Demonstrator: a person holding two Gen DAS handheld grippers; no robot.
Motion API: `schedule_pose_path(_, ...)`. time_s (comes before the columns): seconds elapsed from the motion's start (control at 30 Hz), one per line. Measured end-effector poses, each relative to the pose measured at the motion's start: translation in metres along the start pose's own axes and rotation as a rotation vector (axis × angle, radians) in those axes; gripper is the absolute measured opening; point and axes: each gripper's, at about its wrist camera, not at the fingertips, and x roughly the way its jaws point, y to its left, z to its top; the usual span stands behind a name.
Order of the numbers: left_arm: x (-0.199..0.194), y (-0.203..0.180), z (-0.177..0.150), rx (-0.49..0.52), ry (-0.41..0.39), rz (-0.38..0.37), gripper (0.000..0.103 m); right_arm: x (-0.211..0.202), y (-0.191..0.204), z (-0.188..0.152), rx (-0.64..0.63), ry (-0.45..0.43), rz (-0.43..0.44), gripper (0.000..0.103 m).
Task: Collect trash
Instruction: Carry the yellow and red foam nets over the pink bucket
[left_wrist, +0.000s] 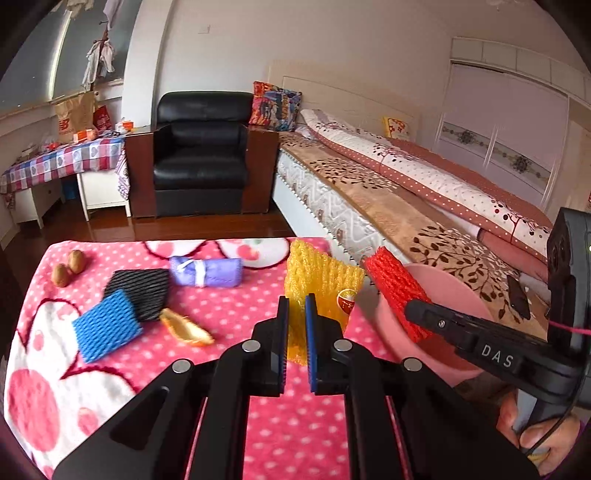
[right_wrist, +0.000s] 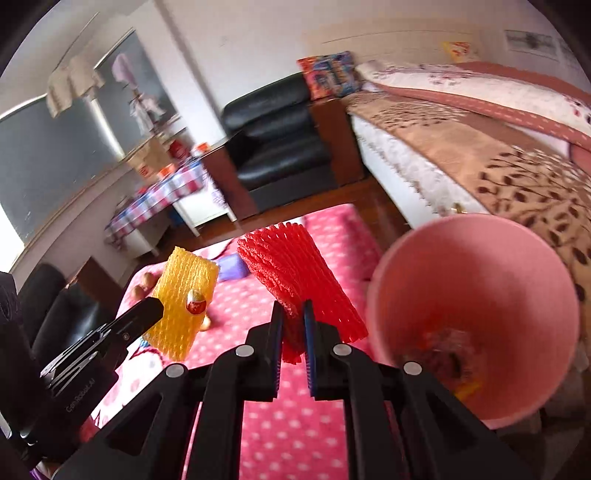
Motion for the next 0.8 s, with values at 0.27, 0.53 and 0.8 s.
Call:
schedule_pose_path(0.27, 0.025, -0.060, 0.005, 0.095, -0.003, -0.059, 0.008, -0.016, -0.051, 0.003, 0.095, -0.029, -0.044, 0.010)
schedule_pose_path(0.53, 0.049, -0.096, 0.004, 0.137, 0.021, -0.110, 0.008, -0.018, -0.090, 0.002, 0.164, -0.043, -0.089, 0.010)
schedule_pose_path(0.8, 0.071, -0.116, -0.003, 0.165, 0.056, -0.133, 0.008, -0.015, -0.120, -0.003, 0.221, -0.040, -0.117, 0.010)
